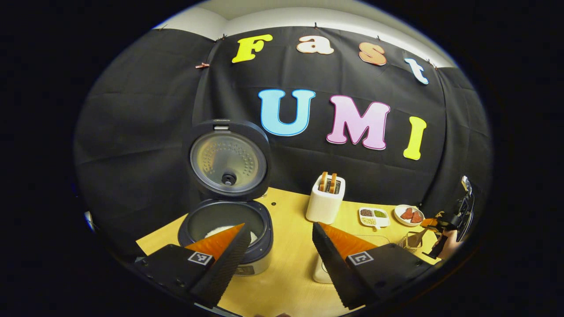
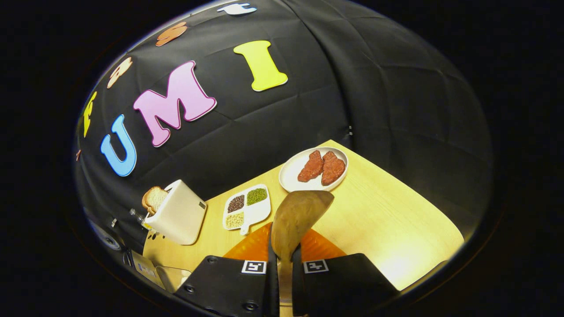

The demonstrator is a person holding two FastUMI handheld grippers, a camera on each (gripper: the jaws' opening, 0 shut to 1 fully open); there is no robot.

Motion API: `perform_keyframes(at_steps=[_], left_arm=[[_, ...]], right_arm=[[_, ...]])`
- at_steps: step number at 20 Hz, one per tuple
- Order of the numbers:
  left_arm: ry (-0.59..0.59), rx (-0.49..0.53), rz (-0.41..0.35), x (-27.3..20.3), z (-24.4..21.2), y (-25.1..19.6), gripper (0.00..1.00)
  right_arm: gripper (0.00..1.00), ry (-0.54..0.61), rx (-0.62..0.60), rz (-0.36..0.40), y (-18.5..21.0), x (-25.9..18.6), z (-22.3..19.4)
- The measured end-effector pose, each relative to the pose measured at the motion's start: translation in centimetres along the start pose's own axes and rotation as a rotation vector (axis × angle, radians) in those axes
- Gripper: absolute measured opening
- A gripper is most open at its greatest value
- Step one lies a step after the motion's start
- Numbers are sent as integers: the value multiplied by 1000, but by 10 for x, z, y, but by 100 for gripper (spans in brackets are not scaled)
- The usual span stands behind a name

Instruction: Close the left gripper, press the button to open the rice cooker; take a wooden spoon from the chopstick holder with the right hand, scoop a spoonful of rice and pour it into the rice cooker, then put the wooden spoon back into the chopstick holder.

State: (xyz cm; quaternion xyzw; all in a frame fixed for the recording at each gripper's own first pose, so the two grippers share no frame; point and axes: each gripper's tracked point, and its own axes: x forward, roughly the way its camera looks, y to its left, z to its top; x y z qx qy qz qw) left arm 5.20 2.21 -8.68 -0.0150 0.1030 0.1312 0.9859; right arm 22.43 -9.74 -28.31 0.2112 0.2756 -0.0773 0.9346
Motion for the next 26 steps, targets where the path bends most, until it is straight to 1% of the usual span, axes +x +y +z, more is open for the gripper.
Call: perform_keyframes(at_steps=[1,5,6,7,8,11,13,15,18,20,22,23,24,25,26], left_arm=[[-11,-3,7,0,7,6,95],[-75,-27,36,-2,39,32,95],[-99,-26,43,-1,51,39,95],[-125,-25,44,-1,65,45,95],[-153,-22,45,0,79,52,95],[-245,-13,38,9,128,72,95],[-307,27,38,21,153,86,95],[-335,62,28,36,165,99,95],[-369,37,3,60,180,119,95],[-399,28,-6,78,194,135,95],[-441,44,-17,94,212,146,94],[-457,56,-26,102,220,149,91],[-462,64,-43,112,222,149,94],[-458,69,-60,121,223,148,91],[-444,74,-74,132,220,148,91]], right_arm=[[16,10,6,0,1,2,-5],[20,-7,24,-11,5,-13,1],[47,-14,19,-3,9,-16,1],[73,-23,7,-1,10,-30,7],[100,-34,-15,-12,9,-30,5],[99,-84,-99,-33,11,-63,13],[99,-118,-137,-30,18,-76,16],[98,-150,-183,-28,26,-96,18],[99,-183,-261,-20,42,-128,16],[98,-191,-308,-20,50,-147,9],[98,-189,-353,-22,59,-165,-5],[99,-184,-374,-22,63,-174,-14],[99,-175,-389,-25,67,-182,-23],[99,-169,-402,-26,70,-189,-31],[99,-165,-414,-26,73,-196,-38]])
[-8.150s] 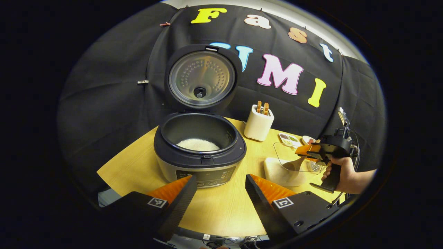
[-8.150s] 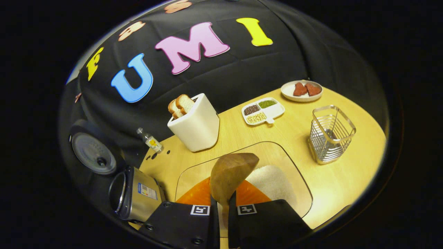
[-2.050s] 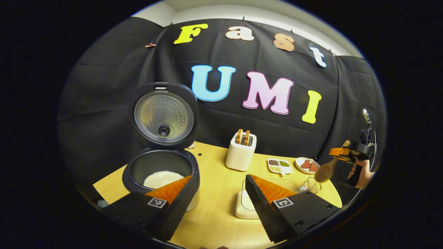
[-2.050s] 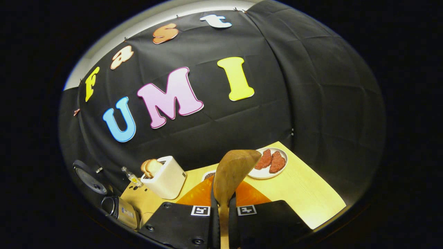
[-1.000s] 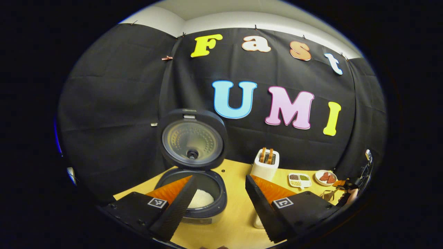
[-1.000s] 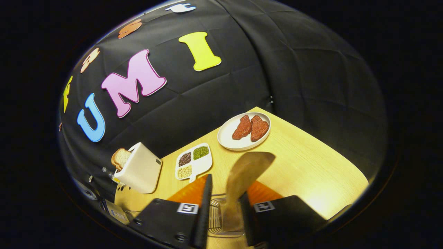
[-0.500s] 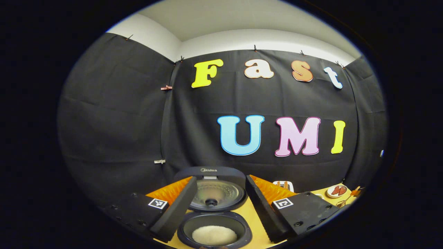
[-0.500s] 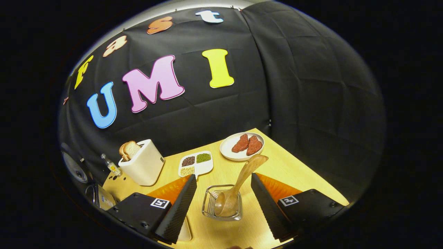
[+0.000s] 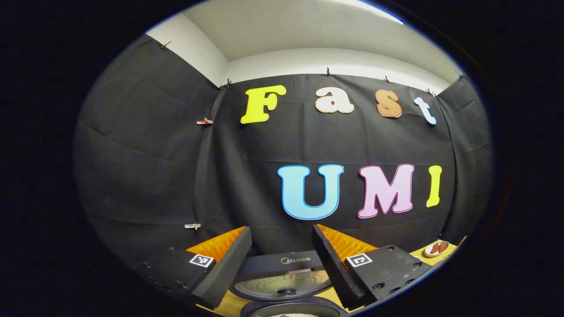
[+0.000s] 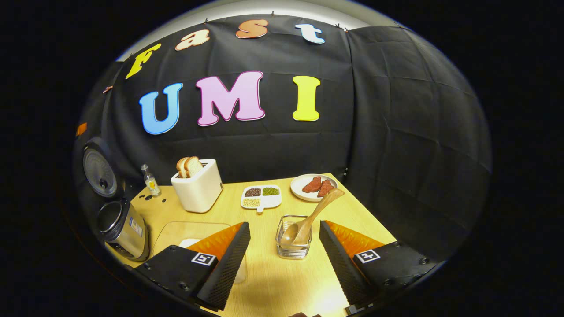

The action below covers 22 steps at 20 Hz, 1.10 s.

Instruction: Close the left gripper, press the button to open the rice cooker; take a wooden spoon from the chopstick holder with the right hand, scoop a spoonful of rice and pour it into the rice cooker, then put the wooden spoon back into the chopstick holder.

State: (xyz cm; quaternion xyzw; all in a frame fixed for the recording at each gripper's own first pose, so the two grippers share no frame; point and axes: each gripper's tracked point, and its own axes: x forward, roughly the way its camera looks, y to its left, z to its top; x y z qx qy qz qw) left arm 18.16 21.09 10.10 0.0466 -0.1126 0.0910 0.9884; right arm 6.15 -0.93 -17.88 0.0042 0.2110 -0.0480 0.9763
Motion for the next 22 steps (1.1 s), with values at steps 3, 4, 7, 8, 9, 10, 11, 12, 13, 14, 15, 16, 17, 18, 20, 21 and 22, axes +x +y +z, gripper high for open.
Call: perform_keyframes(at_steps=[3,4,7,8,9,10,11,12,13,14,15,16,17,18,20,21,22], left_arm=[[64,4,-29,18,-23,-6,93],[85,9,-33,23,-30,-9,94],[147,70,-8,32,-41,-12,95],[157,93,-4,33,-40,-16,96],[173,120,3,32,-40,-17,95],[187,139,9,30,-41,-17,94],[201,148,7,27,-41,-19,93],[214,142,7,23,-42,-21,92],[226,128,6,20,-43,-23,91],[236,113,9,14,-44,-23,91],[249,98,13,8,-45,-24,90],[265,86,17,2,-47,-25,90],[283,77,20,-4,-48,-27,91],[302,69,22,-11,-51,-29,91],[340,41,28,-26,-55,-32,91],[359,25,36,-33,-57,-34,92],[377,17,42,-42,-61,-36,92]], right_arm=[[99,6,-9,6,16,-17,-7],[99,4,-8,10,20,-22,-8],[99,-2,-19,23,31,-31,-10],[99,-3,-27,26,37,-35,-11],[99,-3,-37,28,37,-37,-14],[99,-1,-44,28,37,-37,-16],[99,3,-47,31,37,-37,-19],[99,9,-44,30,36,-35,-21],[99,10,-32,29,34,-34,-21],[99,9,-17,28,33,-33,-20],[99,7,-1,29,32,-31,-19],[99,6,11,29,30,-30,-18],[99,5,19,31,25,-25,-16],[99,5,22,33,24,-25,-16],[99,10,19,41,23,-23,-18],[99,16,16,46,22,-22,-21],[99,24,14,49,22,-22,-24]])
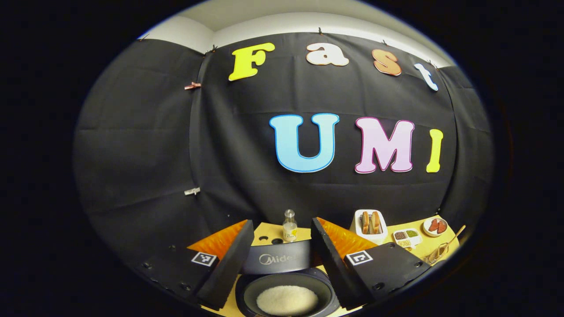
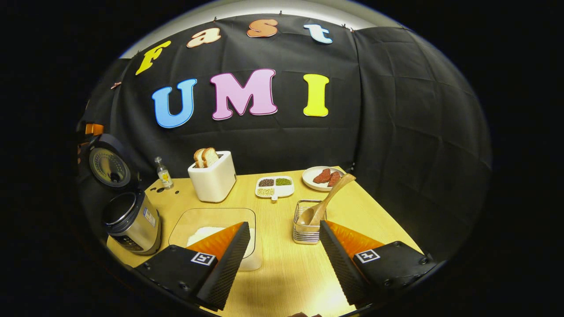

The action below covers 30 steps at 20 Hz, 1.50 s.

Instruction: Close the left gripper, press the button to open the rice cooker; take a wooden spoon from the chopstick holder with the right hand, scoop a spoonful of rice and pour it into the rice cooker, then put the wooden spoon back into the chopstick holder.

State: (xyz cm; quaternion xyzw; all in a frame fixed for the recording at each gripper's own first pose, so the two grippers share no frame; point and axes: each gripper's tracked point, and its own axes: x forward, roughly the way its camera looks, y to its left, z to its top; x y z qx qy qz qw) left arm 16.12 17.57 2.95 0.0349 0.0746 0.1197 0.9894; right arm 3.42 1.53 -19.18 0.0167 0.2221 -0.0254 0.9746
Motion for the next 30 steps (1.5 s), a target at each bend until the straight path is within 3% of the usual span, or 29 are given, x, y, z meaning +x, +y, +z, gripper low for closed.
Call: perform_keyframes(at_steps=[7,13,24,30], left_arm=[[92,-24,13,-39,-48,-12,92],[237,-81,7,-53,-139,-19,92],[235,-17,38,-45,-208,-19,93],[140,13,42,-45,-206,-20,94]], right_arm=[[99,38,-5,45,12,0,-16],[99,71,-29,80,19,-2,-32],[99,97,-22,76,11,-8,-43],[99,99,-23,72,6,-16,-45]])
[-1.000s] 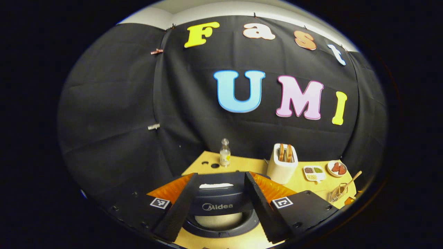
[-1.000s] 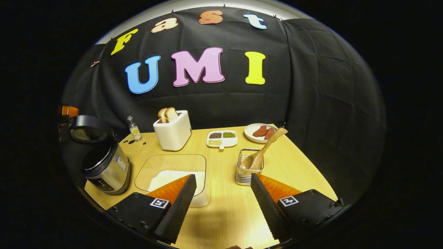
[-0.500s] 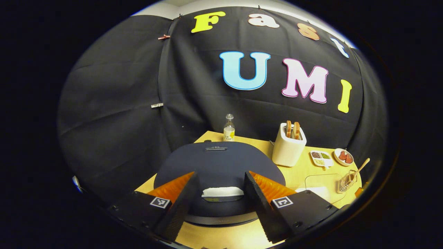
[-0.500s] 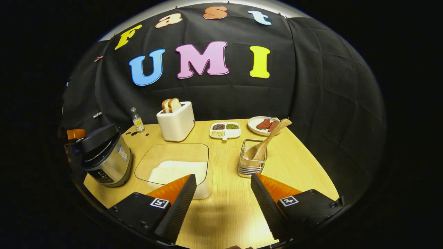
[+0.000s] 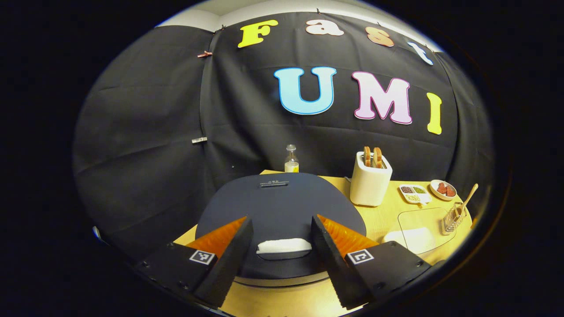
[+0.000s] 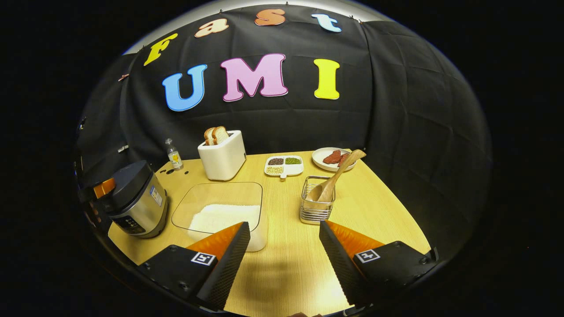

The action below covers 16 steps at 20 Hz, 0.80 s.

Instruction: Close the left gripper, press the button to open the rice cooker; take a wooden spoon from the chopstick holder with the right hand, scoop a spoonful of rice and pour it into the rice cooker, then put the wooden spoon back into the chopstick holder.

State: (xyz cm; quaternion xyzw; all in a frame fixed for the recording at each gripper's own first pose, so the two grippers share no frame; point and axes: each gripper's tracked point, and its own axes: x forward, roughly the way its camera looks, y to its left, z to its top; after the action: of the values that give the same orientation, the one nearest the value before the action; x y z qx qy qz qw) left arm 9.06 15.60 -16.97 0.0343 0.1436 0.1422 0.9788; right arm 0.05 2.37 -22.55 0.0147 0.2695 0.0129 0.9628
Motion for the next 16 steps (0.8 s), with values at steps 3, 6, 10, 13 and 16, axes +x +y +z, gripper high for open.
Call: perform_keyframes(at_steps=[3,6,10,13,16], left_arm=[[13,4,-10,1,-8,-2,94],[-13,19,-19,-2,-4,-1,94],[-56,-2,-99,-24,24,-8,96],[-138,4,-150,-64,66,-20,96],[-193,-9,-229,-109,95,-43,96]], right_arm=[[99,12,-3,2,-1,-3,-6],[99,13,4,6,1,-5,-6],[99,-46,16,-5,-2,-14,17],[99,-136,15,-23,-12,-31,54],[99,-237,14,-40,-13,-64,91]])
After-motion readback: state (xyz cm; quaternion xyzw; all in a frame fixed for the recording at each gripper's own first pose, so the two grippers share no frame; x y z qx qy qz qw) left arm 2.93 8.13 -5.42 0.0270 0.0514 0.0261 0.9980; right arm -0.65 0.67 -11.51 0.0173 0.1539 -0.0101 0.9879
